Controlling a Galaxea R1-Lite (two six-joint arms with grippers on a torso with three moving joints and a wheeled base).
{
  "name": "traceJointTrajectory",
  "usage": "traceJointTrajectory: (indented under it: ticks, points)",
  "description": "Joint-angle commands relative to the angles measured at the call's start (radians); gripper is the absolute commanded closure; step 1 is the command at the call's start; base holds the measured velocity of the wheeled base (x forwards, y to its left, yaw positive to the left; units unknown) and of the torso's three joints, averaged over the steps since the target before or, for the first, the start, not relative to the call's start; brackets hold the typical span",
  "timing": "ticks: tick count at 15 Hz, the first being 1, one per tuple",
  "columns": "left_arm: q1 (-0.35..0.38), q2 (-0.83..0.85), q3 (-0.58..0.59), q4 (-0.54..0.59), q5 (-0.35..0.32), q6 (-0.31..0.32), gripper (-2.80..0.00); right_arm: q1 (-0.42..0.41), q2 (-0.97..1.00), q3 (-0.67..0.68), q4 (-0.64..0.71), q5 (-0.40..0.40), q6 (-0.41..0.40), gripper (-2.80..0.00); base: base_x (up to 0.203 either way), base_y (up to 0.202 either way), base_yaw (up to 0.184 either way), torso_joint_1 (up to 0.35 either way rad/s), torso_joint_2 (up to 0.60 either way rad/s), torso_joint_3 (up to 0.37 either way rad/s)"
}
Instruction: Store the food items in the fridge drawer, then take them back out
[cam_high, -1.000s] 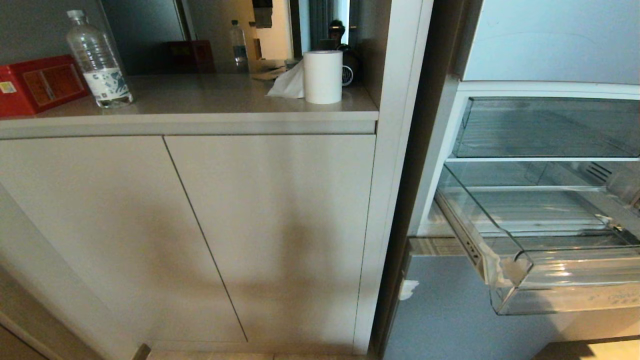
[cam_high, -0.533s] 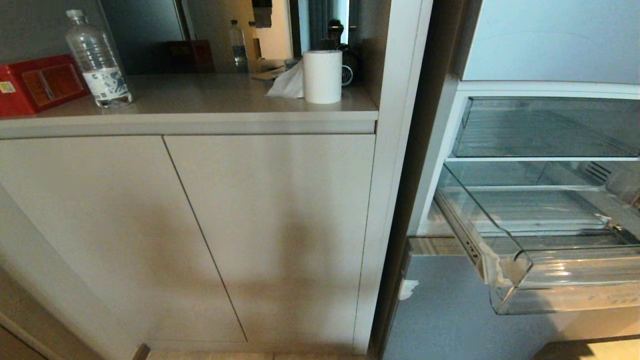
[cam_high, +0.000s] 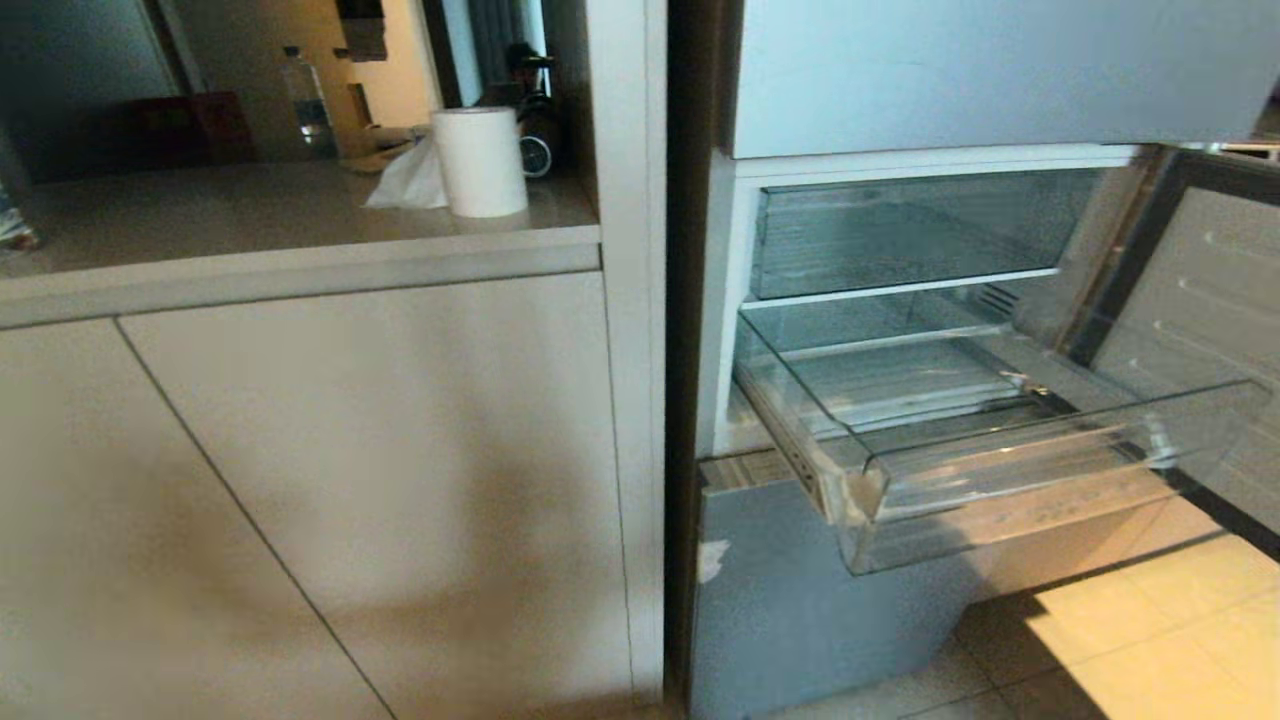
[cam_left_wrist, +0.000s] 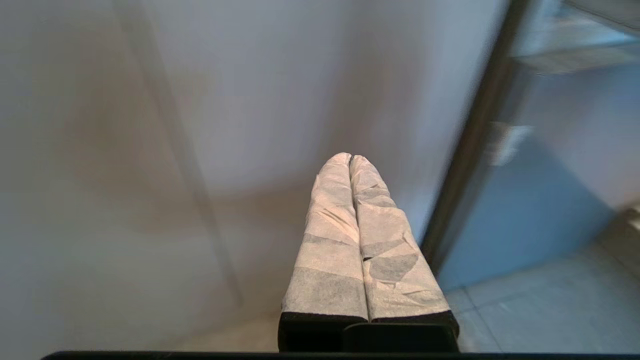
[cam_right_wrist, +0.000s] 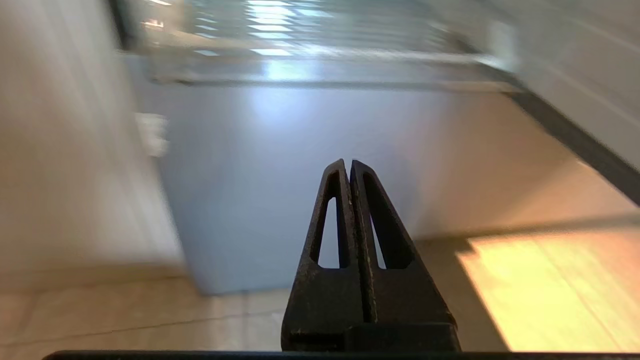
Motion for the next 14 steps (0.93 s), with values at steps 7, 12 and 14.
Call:
traceJointTrajectory:
  ticks: [7,12,14]
  points:
    - [0.000,0.001,0.000,0.000,0.000,0.000,0.00,0.000,0.002,0.000,0.000,0.001,0.000,0.00,0.002,0.008,-0.174,0.002,0.00,0.004]
    - [0.000,0.001,0.000,0.000,0.000,0.000,0.00,0.000,0.002,0.000,0.002,-0.001,0.012,0.00,0.003,0.009,-0.172,0.001,0.00,0.001]
    - [0.000,0.001,0.000,0.000,0.000,0.000,0.00,0.000,0.002,0.000,0.002,-0.001,0.029,0.00,0.001,0.003,-0.110,0.005,0.00,0.001]
